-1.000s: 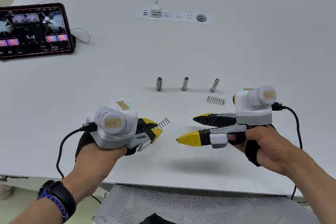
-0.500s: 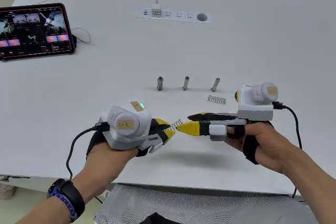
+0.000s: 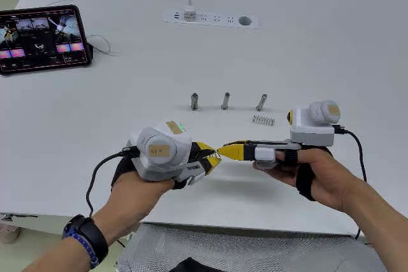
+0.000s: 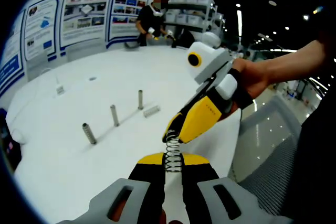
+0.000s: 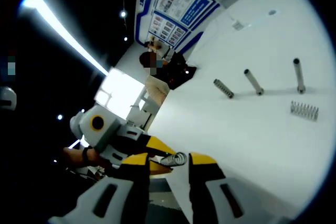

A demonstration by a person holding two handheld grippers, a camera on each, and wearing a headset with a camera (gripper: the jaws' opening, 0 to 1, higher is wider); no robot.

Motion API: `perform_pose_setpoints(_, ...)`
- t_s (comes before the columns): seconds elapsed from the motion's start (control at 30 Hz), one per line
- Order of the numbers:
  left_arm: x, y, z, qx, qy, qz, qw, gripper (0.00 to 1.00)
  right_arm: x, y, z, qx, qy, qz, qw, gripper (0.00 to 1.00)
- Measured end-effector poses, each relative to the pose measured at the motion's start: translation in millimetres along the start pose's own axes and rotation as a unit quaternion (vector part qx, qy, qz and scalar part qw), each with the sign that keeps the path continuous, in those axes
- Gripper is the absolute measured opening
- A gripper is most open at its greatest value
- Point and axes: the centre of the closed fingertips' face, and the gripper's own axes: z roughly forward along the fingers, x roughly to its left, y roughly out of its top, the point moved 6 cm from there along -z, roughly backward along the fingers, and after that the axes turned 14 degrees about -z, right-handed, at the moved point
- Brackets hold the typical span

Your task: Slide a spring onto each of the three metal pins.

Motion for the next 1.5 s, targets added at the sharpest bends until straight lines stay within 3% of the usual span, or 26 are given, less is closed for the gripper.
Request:
perform_pose_setpoints(0.43, -4.8, 2.4, 0.2, 0.007, -0.01, 0.018, 0.9998, 0.1, -2.8, -3.2, -1.9, -0.001, -0.008, 0.022, 0.9997, 0.14)
perform_pose_setpoints(0.63, -6.3, 5.2, -0.3, 0.011, -0.014, 0.027, 0.9995, 0.1, 0.0, 0.8, -5.4, -0.022, 0.005, 0.047, 0.9987, 0.12)
perform_pose_setpoints(1.07, -15.5, 21.0, 3.5, 0.008, -0.036, 0.036, 0.9987, 0.1, 7.1, 11.1, -22.6, -0.027, -0.003, 0.038, 0.9989, 0.11)
perform_pose_setpoints(1.27, -18.1, 27.5, 3.8, 0.004, -0.049, 0.032, 0.9983, 0.1, 13.4, 19.3, -27.4, -0.007, -0.026, -0.005, 0.9996, 0.11)
perform_pose_setpoints(1.5, -24.5, 36.3, 1.9, -0.005, -0.08, 0.028, 0.9964, 0.1, 31.7, 35.0, -32.3, 0.059, -0.029, -0.077, 0.9948, 0.11)
